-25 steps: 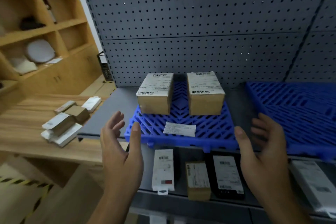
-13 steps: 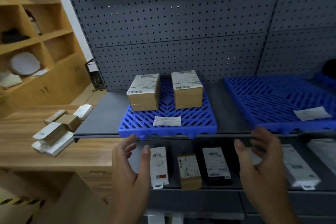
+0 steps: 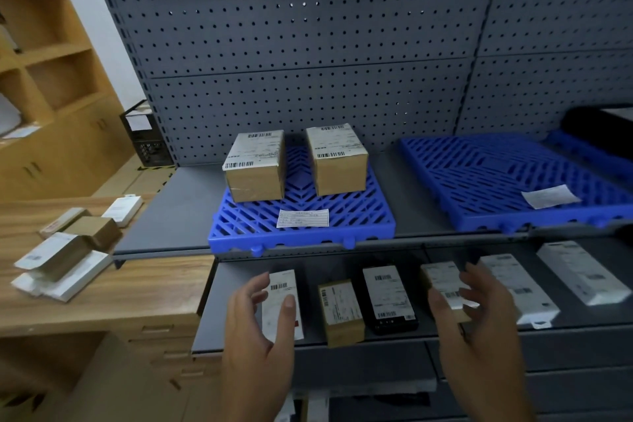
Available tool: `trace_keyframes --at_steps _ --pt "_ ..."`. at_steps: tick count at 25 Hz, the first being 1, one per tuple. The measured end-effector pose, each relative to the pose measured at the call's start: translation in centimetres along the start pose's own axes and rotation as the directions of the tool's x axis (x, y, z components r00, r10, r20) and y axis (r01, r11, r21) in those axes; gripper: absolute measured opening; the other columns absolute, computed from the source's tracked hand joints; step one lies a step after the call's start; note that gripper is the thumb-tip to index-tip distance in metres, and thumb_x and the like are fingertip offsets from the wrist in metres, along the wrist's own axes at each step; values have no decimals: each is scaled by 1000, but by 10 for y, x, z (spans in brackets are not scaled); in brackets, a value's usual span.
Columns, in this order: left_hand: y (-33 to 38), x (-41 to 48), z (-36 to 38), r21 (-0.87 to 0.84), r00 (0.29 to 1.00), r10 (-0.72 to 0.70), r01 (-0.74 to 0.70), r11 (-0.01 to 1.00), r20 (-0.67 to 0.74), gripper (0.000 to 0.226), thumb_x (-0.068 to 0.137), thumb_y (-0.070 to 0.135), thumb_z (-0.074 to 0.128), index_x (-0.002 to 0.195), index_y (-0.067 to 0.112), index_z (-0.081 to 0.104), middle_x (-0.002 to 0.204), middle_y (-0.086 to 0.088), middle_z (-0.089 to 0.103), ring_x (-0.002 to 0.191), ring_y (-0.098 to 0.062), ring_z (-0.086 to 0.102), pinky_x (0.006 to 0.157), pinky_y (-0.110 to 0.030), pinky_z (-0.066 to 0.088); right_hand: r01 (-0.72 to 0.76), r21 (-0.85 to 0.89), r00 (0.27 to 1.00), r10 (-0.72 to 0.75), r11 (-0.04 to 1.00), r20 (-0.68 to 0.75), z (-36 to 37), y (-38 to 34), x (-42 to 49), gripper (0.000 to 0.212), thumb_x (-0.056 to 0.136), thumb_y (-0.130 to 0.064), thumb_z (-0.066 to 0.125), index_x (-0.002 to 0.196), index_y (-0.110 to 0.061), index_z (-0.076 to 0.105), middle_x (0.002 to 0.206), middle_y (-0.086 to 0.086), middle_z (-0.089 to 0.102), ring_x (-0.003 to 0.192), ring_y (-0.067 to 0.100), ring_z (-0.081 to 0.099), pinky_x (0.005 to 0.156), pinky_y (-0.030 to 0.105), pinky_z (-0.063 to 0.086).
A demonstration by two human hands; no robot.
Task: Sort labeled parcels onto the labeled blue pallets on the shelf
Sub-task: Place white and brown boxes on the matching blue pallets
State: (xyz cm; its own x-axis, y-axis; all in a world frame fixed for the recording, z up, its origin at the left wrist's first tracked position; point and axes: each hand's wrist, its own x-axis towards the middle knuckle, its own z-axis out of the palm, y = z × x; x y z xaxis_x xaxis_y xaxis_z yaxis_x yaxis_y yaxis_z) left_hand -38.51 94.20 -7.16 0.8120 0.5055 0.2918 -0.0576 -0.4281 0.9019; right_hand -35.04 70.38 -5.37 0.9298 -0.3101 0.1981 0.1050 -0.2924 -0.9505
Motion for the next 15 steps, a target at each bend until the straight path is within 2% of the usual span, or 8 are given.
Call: trace_keyframes --at_steps 4,6,8,9,12,15 --pt "-14 -2 0 54 1000 -16 15 998 24 48 82 65 49 125 42 49 122 32 50 118 6 51 78 -8 44 -23 -27 1000 23 999 6 11 14 -3 74 74 -57 63 139 -26 44 131 -5 47 118 13 50 102 46 47" --pt "-24 0 0 95 999 -22 19 995 23 45 84 63 51 125 43 49 120 33 49 116 8 50 85 -18 48 -27 -49 1000 28 998 4 19 22 -3 74 73 -55 64 139 -27 45 129 -7 46 116 11 49 102 44 47" --pt "-37 2 1 145 998 -55 49 988 41 38 90 52 59 126 41 50 118 34 48 116 7 50 89 -33 53 -25 -69 1000 25 997 5 26 29 -1 75 72 -56 65 138 -28 45 125 -11 45 115 13 51 98 42 48" --pt "-43 3 2 172 995 -78 68 983 54 37 92 47 63 126 41 49 118 34 47 116 4 51 90 -36 54 -30 -74 999 31 997 11 29 33 -1 74 73 -56 66 139 -28 44 124 -12 44 115 14 52 97 42 49" --pt "-61 6 4 242 990 -124 105 965 64 41 91 41 69 125 43 45 119 25 51 115 -4 53 90 -30 48 -26 -121 999 30 992 29 39 44 4 66 82 -41 74 138 -30 42 122 -15 42 115 12 51 101 45 48" --pt "-78 11 9 308 989 -128 100 946 72 46 87 43 73 124 43 45 120 18 53 112 -6 55 87 -26 43 -5 -193 998 16 981 54 49 54 7 69 78 -30 82 135 -29 44 123 -11 43 115 16 51 98 46 50"
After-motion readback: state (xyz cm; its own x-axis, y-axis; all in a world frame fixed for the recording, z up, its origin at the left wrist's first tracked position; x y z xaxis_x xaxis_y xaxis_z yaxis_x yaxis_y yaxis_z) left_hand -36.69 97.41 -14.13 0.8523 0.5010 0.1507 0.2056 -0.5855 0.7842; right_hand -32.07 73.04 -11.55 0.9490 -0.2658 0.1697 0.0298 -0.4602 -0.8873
